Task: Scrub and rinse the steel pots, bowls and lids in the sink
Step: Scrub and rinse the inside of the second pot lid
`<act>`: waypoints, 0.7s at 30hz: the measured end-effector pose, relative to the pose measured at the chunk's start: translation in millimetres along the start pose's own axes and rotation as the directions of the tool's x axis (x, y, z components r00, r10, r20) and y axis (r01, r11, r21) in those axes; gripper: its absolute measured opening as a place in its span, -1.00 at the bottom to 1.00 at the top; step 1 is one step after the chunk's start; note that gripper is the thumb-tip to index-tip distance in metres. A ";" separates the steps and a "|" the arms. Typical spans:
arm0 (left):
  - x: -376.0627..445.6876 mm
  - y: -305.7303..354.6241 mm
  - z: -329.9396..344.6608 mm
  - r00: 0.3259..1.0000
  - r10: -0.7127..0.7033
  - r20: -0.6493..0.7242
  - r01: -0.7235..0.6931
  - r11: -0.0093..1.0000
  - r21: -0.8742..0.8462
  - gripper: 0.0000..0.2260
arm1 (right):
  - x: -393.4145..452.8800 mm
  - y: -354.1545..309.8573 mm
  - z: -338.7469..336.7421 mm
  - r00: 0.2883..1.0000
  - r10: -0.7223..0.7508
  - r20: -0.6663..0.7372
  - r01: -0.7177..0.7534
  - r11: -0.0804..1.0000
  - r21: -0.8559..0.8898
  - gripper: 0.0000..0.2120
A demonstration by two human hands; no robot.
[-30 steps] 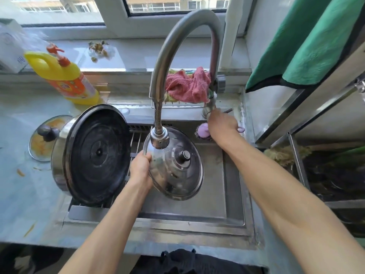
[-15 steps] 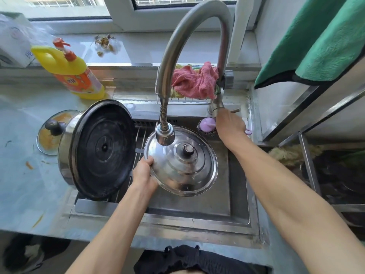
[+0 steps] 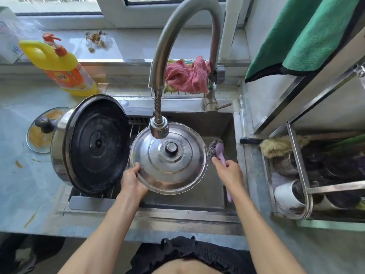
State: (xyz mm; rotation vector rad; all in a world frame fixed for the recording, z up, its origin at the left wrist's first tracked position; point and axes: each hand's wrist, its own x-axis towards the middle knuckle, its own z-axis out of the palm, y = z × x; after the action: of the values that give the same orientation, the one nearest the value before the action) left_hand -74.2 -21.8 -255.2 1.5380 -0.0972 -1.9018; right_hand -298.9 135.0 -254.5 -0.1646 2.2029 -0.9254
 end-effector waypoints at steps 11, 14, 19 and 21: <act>10.3 -18.4 8.8 0.993 -0.095 0.067 0.094 0.995 0.017 -0.73 | -2.0 16.0 8.5 0.966 0.161 0.203 -0.256 0.715 0.651 -0.81; 16.1 -17.6 5.1 0.986 -0.105 0.130 0.101 0.994 0.034 -0.78 | 1.1 18.2 13.4 0.964 0.210 0.164 -0.266 0.742 0.616 -0.82; 10.2 -6.0 -1.3 0.978 0.019 0.206 -0.036 0.996 0.080 -0.82 | -1.0 21.5 23.1 0.953 0.277 0.125 -0.304 0.870 0.389 -0.94; 4.2 -3.7 -0.9 0.960 0.101 0.259 -0.164 0.958 0.234 -0.81 | -2.7 21.6 26.7 0.955 0.276 0.109 -0.296 0.894 0.336 -0.84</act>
State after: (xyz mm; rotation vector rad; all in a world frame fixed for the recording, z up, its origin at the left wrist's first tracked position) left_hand -75.4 -21.0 -260.7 1.4069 -0.5608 -2.0211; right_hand -275.7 136.5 -279.9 0.2922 1.9046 -1.1063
